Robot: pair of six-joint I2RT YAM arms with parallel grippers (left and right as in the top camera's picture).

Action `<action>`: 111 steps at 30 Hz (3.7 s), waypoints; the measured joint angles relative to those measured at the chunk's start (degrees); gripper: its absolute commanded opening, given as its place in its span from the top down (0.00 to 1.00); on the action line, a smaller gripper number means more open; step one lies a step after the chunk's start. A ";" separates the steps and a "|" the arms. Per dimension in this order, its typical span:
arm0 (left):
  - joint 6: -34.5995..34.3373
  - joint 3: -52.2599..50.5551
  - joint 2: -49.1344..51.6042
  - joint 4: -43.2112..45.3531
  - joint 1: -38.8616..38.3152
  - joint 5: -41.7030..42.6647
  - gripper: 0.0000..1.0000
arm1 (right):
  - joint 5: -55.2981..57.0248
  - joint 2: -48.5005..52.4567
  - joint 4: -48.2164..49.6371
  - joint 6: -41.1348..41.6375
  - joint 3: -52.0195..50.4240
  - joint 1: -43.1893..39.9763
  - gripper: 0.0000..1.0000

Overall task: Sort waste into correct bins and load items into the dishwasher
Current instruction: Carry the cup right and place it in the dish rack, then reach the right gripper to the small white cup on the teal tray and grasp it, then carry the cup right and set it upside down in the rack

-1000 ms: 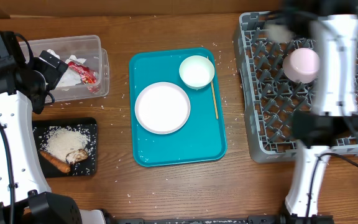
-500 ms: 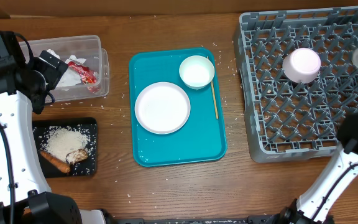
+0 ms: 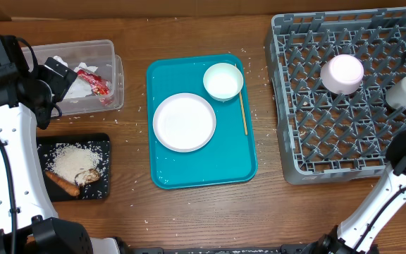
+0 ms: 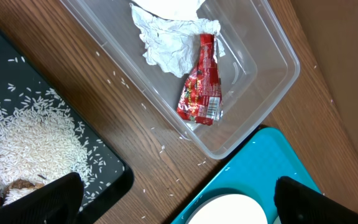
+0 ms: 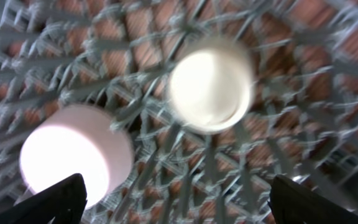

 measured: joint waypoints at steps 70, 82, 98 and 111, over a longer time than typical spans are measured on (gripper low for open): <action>0.00 0.00 0.00 0.00 0.00 0.00 0.00 | 16.02 0.48 39.89 10.27 -31.87 64.48 0.96; 0.00 0.00 0.00 0.02 0.00 -0.02 0.00 | 15.54 1.66 16.17 9.75 1.97 59.87 0.96; 0.00 0.00 0.00 0.00 0.00 0.00 0.00 | -35.82 1.53 13.46 -2.64 18.08 9.09 0.96; 0.00 0.00 0.00 0.00 0.00 0.00 0.00 | -65.66 1.55 56.68 0.17 -18.80 0.04 0.96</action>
